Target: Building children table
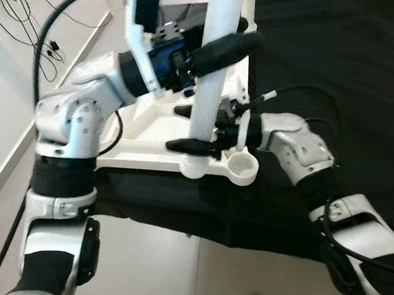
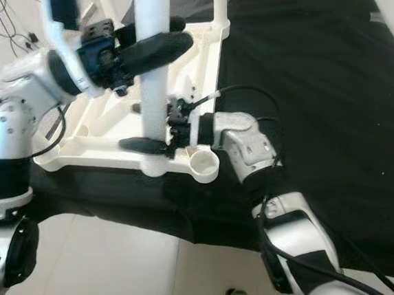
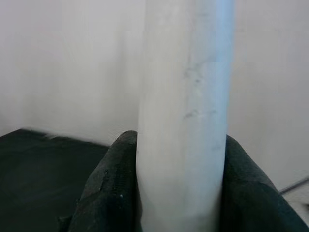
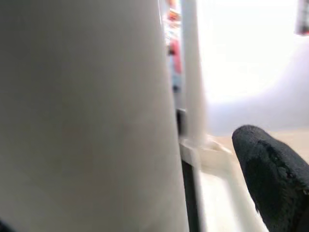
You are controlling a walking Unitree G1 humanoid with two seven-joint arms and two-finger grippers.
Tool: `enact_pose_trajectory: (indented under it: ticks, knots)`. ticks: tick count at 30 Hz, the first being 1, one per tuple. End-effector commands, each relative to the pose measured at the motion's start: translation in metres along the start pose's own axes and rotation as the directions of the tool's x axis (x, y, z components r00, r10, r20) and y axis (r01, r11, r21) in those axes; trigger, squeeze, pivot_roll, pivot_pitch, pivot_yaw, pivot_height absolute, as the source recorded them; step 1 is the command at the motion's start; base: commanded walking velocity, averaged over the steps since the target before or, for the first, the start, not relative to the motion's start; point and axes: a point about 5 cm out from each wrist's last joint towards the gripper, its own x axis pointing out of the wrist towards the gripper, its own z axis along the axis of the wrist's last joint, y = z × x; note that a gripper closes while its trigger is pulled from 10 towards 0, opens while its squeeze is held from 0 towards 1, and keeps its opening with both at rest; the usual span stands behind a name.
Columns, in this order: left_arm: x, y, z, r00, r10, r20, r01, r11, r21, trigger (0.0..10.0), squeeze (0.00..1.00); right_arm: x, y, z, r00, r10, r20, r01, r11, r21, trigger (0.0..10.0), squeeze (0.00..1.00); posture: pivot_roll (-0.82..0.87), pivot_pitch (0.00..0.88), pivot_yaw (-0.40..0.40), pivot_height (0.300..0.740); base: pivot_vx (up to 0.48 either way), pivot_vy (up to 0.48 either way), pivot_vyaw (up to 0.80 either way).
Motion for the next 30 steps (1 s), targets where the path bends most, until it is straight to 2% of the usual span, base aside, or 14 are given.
enact_pose_trajectory:
  ticks: [1, 5, 6, 7, 15, 23, 25, 30]
  knots:
    - [0.014, -0.02, -0.01, 0.974, -0.226, 0.014, 0.226, 0.97, -0.094, 0.0, 0.0, 0.002, 0.0, 0.0, 1.0, -0.014, -0.014, 0.014, 1.0, 0.007, 10.0, 0.0, 0.04, 0.152, 0.056, 0.74, 0.0, 0.0, 0.0]
    - [0.013, -0.022, -0.011, 0.968, -0.249, 0.006, 0.249, 0.965, -0.079, 0.0, 0.0, 0.004, 0.003, -0.001, 1.0, 0.014, -0.015, -0.014, 1.0, 0.015, 10.0, 0.0, 0.03, 0.15, 0.055, 0.74, 0.0, 0.0, 0.0]
    - [0.011, -0.025, -0.011, 0.965, -0.263, 0.003, 0.262, 0.963, -0.067, 0.0, 0.0, 0.006, 0.005, -0.001, 0.999, 0.039, -0.008, -0.039, 0.999, 0.02, 6.1, 0.0, 0.03, 0.149, 0.055, 0.74, 0.0, 0.0, 0.0]
    - [0.011, -0.027, -0.01, 0.963, -0.27, 0.008, 0.27, 0.961, -0.055, 0.0, 0.0, 0.007, 0.006, 0.0, 0.999, 0.054, 0.005, -0.055, 0.998, 0.018, 0.0, 0.0, 0.03, 0.148, 0.054, 0.74, 0.0, 0.0, 0.0]
    - [0.01, -0.031, -0.002, 0.963, -0.268, 0.04, 0.269, 0.962, -0.032, 0.0, 0.0, 0.008, 0.004, 0.013, 0.996, 0.019, 0.086, -0.016, 0.999, -0.038, 0.0, 0.0, 0.02, 0.142, 0.055, 0.74, 0.0, 0.0, 0.0]
    - [0.007, -0.031, 0.0, 0.965, -0.254, 0.061, 0.254, 0.967, -0.001, 0.0, 0.0, 0.005, 0.002, 0.021, 0.985, -0.046, 0.169, 0.051, 0.998, -0.029, 0.0, 0.0, 0.02, 0.134, 0.056, 0.74, 0.0, 0.0, 0.0]
    - [0.006, -0.031, 0.003, 0.969, -0.234, 0.081, 0.234, 0.972, 0.012, 0.0, 0.0, 0.004, 0.0, 0.026, 0.956, -0.128, 0.264, 0.131, 0.991, 0.006, 0.0, 0.0, 0.02, 0.131, 0.057, 0.74, 0.0, 0.0, 0.0]
    - [0.002, -0.03, 0.003, 0.975, -0.202, 0.095, 0.202, 0.979, 0.014, 0.0, 0.0, 0.003, -0.001, 0.029, 0.937, -0.171, 0.306, 0.172, 0.985, 0.021, 0.0, 0.0, 0.02, 0.134, 0.055, 0.74, 0.0, 0.0, 0.0]
